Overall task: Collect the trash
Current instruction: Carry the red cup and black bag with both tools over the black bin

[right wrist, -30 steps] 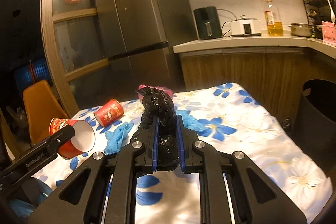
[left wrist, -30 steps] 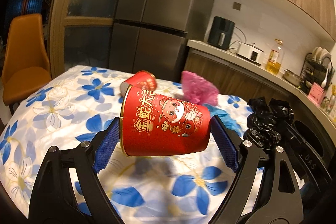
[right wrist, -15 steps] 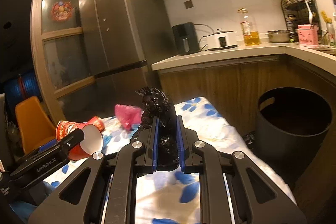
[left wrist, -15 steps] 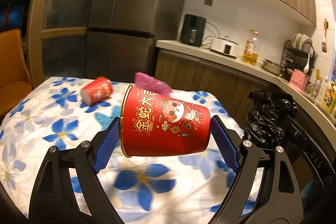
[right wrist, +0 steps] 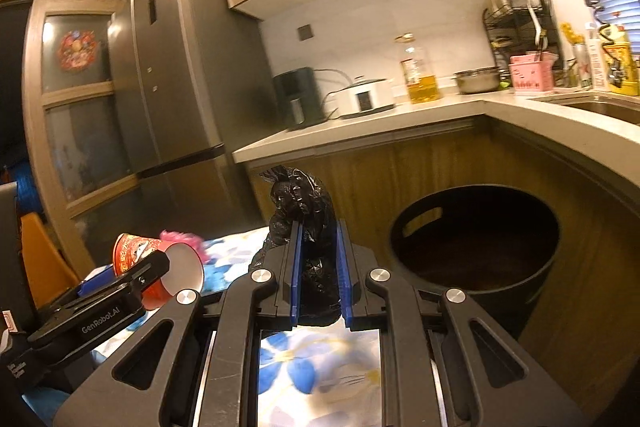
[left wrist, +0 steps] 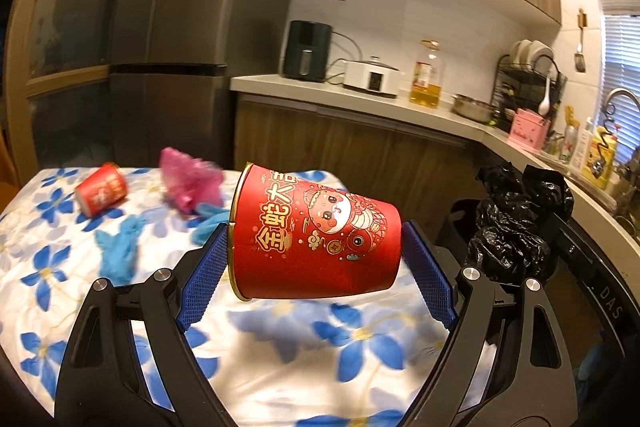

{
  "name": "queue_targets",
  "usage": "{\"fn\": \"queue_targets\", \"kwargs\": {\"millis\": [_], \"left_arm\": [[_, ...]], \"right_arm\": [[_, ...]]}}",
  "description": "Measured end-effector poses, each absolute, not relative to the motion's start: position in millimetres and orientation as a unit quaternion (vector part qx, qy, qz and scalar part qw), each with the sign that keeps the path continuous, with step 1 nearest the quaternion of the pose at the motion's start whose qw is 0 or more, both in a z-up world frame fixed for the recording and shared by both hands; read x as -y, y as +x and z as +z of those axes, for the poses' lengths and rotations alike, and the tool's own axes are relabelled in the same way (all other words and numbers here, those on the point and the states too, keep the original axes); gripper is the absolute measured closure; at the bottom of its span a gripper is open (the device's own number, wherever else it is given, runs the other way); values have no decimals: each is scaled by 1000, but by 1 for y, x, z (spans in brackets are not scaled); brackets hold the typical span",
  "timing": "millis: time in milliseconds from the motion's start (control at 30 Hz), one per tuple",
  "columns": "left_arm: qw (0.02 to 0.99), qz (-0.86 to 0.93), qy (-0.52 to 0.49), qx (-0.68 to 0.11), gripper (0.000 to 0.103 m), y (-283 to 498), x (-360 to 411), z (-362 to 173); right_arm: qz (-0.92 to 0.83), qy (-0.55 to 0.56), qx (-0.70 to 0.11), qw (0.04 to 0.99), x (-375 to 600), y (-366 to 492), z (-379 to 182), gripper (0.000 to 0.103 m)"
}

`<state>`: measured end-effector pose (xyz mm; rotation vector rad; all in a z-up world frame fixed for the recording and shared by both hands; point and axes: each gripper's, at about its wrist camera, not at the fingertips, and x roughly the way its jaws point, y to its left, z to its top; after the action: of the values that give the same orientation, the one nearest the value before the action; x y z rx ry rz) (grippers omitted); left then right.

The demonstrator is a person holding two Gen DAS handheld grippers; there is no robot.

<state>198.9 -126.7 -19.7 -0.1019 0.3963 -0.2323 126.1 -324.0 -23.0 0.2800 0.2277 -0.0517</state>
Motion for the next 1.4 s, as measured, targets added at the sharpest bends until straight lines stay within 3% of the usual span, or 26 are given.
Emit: {"fn": "queue_targets", "kwargs": {"millis": [733,1400], "left_arm": [[962,-210,-9,-175,19,224,263,-4],[950,-258,-2,-176,19,251,335,-6]], "right_arm": [[-131,150,-69,978,425,110,-8,86],[-163,147,-81,972,465,132,-13,86]]}}
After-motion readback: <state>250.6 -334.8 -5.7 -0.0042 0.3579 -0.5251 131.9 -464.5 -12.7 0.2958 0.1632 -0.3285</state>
